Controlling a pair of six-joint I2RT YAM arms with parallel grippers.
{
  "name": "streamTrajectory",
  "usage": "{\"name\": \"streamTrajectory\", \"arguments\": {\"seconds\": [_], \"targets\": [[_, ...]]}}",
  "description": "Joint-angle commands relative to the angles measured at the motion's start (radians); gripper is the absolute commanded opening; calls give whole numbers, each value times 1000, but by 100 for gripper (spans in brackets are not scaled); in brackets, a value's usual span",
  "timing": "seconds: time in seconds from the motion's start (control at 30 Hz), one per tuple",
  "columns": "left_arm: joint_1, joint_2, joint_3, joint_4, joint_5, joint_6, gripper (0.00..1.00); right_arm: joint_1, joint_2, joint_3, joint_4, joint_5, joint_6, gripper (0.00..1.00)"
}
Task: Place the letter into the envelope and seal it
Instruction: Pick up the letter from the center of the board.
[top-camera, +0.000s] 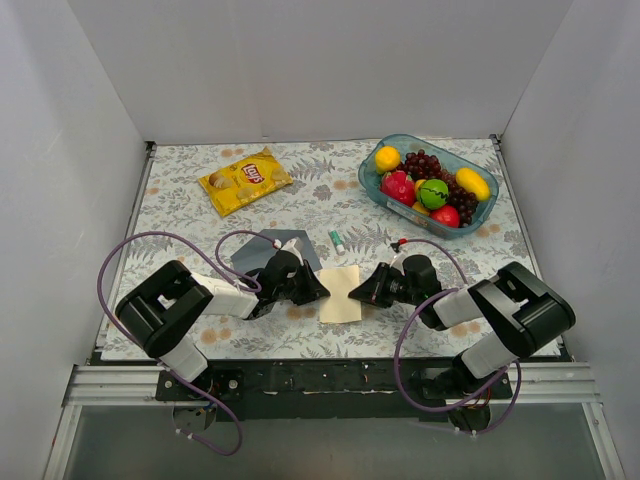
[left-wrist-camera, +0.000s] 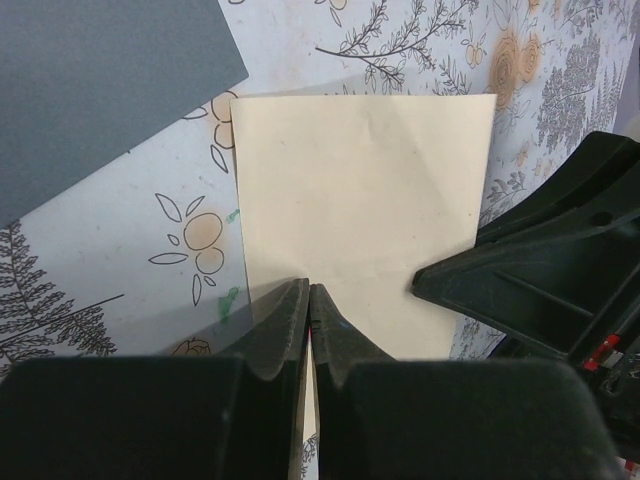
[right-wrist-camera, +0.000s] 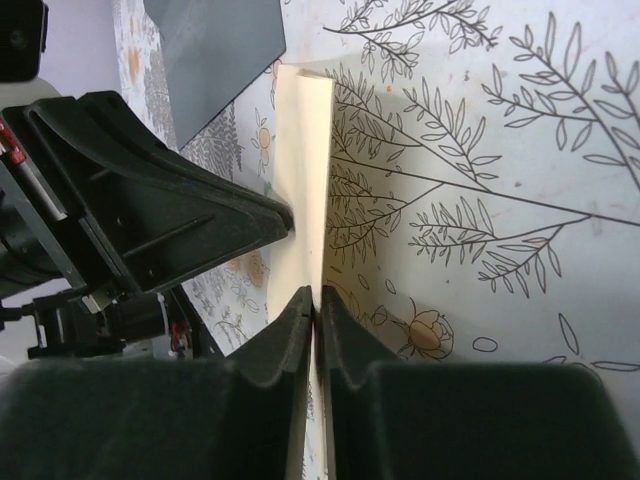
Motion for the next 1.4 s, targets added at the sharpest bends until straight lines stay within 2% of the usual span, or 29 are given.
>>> {"name": "streamTrajectory", "arguments": {"seconds": [0.0,0.03,0.07,0.13,0.17,0.23,0.3,0.37,0.5,0.53,0.77,0.9,1.1,1.2,1.37], "targets": [[-8,3,-28,-92,-19,25,0,-5,14,-10,86,-29,-14,8],[-8,3,-30,-92,-18,25,0,-7,16,-10,89,-29,-15,1],[-8,2,-30,-93,-19,26,1,-5,17,-10,88,-29,-15,1],[-8,-7,-37,-90,-22,29,9,-7,14,-13,88,-29,-15,1],[-8,-12,-40,-82,-24,28,15,-7,11,-15,86,-29,-17,1],[-8,-35,-54,-76,-31,28,39,-7,-2,-14,76,-26,-30,1],[-8,-56,-57,-82,-44,29,55,-7,-30,-12,36,-16,-46,1],[-8,-96,-48,-108,-68,38,64,-7,-51,-4,-22,-6,-78,1],[-8,-191,-11,-171,-109,69,68,-7,-137,13,-140,33,-149,1],[-8,-210,1,-187,-111,77,72,-7,-154,17,-167,43,-162,1],[9,-351,93,-343,-281,140,83,-8,-340,74,-384,146,-305,1],[40,-318,119,-398,-329,166,83,-8,-446,91,-467,258,-377,1],[67,-328,128,-460,-373,192,84,-13,-619,83,-553,417,-393,1],[77,-351,128,-469,-393,190,86,-14,-647,114,-628,483,-400,1],[98,-334,148,-493,-403,201,90,-16,-624,152,-647,464,-472,1]]}}
